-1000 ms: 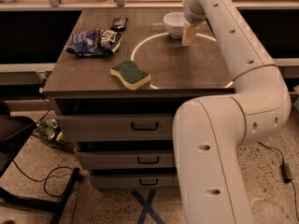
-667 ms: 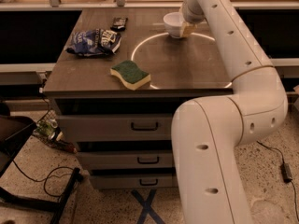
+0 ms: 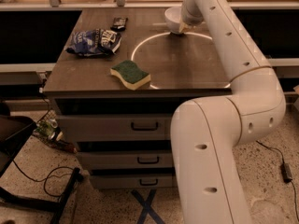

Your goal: Move white bowl near sponge

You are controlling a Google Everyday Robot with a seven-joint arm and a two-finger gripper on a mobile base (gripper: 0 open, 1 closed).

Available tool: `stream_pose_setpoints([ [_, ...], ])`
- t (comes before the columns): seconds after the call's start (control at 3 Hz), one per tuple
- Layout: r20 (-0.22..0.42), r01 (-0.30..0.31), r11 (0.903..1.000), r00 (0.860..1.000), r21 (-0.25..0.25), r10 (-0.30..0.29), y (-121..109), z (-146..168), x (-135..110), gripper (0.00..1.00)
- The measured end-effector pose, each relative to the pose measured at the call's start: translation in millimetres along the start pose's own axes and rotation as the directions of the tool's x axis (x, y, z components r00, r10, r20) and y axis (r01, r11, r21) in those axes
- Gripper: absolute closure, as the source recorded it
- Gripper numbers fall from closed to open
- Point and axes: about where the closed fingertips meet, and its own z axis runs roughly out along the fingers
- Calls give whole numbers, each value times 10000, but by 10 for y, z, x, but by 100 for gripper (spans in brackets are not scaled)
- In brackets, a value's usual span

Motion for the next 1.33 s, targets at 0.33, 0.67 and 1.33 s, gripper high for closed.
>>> stream_pose_setpoints([
  [0.33,50,-3,9999,10000,-101,3,37,31,-4,100],
  [0.67,155,-30,9998,9999,-213,33,72,5,14,100],
  [1.33,-229,-267,9977,9994,-628,253,160,-752,546,100],
])
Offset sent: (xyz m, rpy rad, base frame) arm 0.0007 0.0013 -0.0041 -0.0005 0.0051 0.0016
